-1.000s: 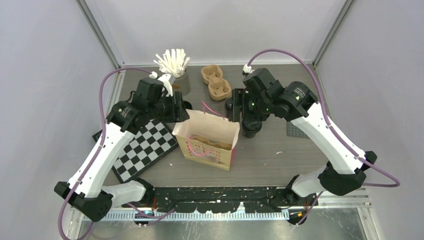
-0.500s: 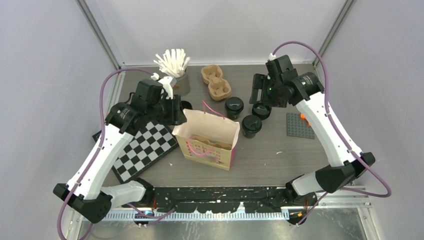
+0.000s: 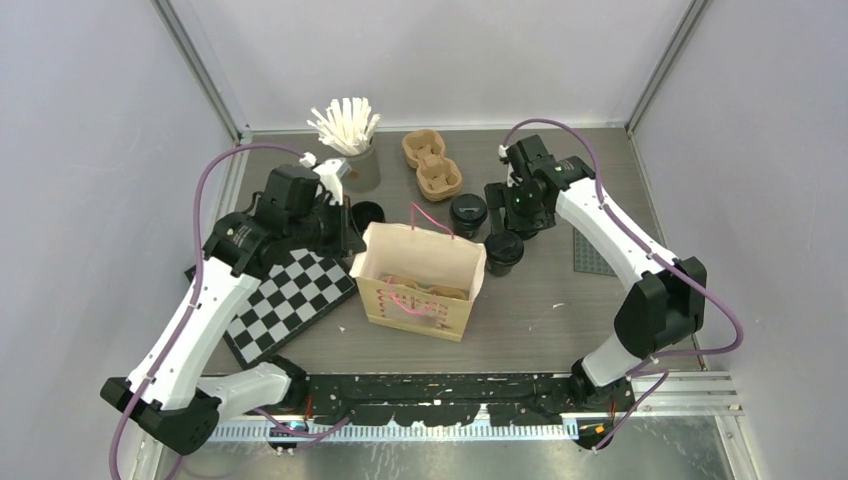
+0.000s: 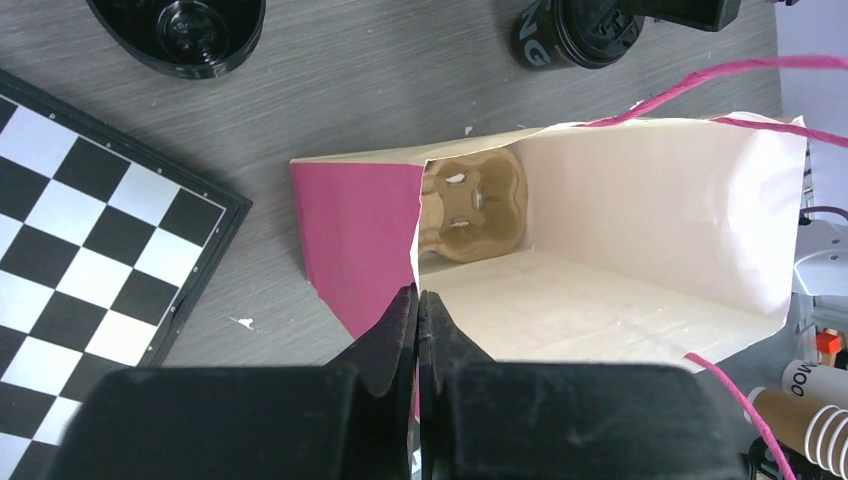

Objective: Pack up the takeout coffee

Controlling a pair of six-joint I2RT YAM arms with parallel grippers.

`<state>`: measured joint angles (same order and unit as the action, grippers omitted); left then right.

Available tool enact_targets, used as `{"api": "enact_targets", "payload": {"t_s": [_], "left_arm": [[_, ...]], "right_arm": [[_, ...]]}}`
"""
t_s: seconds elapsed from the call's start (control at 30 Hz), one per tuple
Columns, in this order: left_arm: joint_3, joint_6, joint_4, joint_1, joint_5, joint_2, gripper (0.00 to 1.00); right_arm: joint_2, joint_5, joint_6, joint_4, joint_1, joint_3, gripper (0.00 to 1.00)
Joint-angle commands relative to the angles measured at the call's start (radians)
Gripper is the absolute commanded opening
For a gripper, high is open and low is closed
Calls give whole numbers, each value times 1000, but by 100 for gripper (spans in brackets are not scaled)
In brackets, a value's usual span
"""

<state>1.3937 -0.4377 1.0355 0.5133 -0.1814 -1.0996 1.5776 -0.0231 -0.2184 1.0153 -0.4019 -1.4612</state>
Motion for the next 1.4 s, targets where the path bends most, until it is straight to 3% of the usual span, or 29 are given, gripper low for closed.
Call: {"api": "enact_targets", "payload": {"t_s": [0.0, 0.17, 0.47, 0.57, 0.67, 0.77, 1.2, 1.37], "left_arm": [[30, -17, 40, 4, -3, 31, 0], [63, -13, 102, 3, 22, 44, 0], [31, -56, 117, 4, 77, 78, 1], [29, -66, 110, 4, 76, 73, 15], [38, -68, 126, 4, 75, 59, 37], [34, -62, 128, 3, 73, 60, 45], [30, -26, 122, 4, 65, 53, 54], [31, -15, 123, 4, 69, 55, 54]], "right_arm": [[-14, 71, 126, -96, -1, 37, 85], [33, 44, 159, -109, -1, 39, 90], [65, 43, 197, -127, -2, 53, 90], [66, 31, 208, -142, -2, 63, 90], [60, 31, 213, -159, -3, 69, 90], [27, 32, 213, -223, -3, 121, 90], [-39, -15, 241, -264, -31, 176, 90], [-22, -56, 243, -240, -48, 167, 79]]}}
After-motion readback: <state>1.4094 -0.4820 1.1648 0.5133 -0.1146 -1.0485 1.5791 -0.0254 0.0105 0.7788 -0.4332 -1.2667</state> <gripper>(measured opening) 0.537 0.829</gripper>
